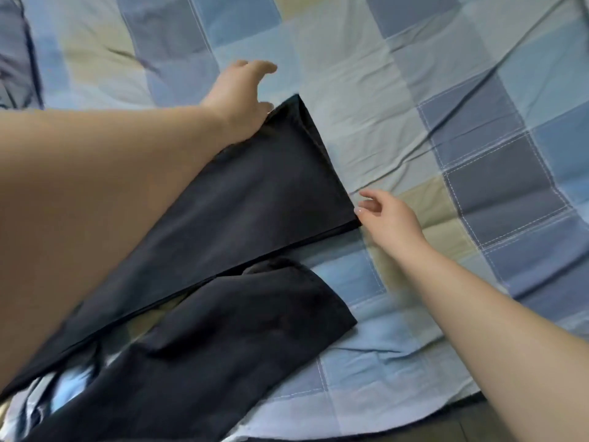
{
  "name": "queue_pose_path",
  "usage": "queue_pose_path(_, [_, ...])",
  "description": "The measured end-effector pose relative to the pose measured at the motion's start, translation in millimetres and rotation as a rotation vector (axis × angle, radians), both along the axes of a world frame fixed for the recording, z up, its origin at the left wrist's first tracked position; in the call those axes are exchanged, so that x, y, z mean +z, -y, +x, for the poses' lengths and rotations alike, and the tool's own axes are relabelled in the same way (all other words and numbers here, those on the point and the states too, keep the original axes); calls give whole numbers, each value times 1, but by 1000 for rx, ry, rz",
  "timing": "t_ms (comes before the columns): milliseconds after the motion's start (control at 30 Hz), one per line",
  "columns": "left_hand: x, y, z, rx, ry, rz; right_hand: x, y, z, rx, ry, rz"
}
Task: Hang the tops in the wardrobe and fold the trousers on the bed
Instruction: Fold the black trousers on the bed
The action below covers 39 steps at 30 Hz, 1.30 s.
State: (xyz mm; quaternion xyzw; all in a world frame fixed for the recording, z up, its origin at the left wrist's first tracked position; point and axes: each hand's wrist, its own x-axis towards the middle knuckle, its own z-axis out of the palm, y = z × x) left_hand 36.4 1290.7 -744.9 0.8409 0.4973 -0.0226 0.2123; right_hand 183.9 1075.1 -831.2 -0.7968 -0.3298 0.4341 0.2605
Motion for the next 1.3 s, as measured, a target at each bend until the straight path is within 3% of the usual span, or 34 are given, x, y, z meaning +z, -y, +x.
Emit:
queue_pose_path(133, [-34,74,-53,55,129,-163,-23,71,-19,-39,-94,-101])
queue_pose_path(267, [-72,150,-126,3,-259,-317,-32,136,-58,124,-283,-269])
queue_pose_path(400, [-89,177,-163,274,-358,-358,-32,149,-77,230,-233,-319])
queue_pose_path(500, [-91,178,-163,268,-526,-320,-30,165,-76,66,-148,-267])
queue_pose_path(633, [-93,194,-147,18,-661,-498,-20,222,-69,-231,-185,-345])
queue_pose_path(700, [-96,208,-138,-10,-560,-561,-17,244,-74,-203,-222,-374])
queue_pose_path(800, [-95,222,-116,163,-257,-751,-17,252,-73,-206,-296,-325])
queue_pose_path(933, [-86,216,-76,198,27,-661,-16,249,-63,-225,-349,-266])
queue_pose_path(1000, [-73,201,-55,289,310,-756,-12,252,-59,-304,-365,-174])
queue_pose_path(1067, [-61,187,-40,261,455,-860,-7,256,-54,-403,-386,-94])
queue_pose_path(1133, [-55,179,-29,77,294,-710,-3,257,-50,-385,-377,-100])
queue_pose_path(1233, [-54,174,-15,-309,-141,-251,2,255,-49,-211,-308,-131])
queue_pose_path(1300, [-53,169,-6,-396,-176,-142,13,248,-45,-144,-306,-91])
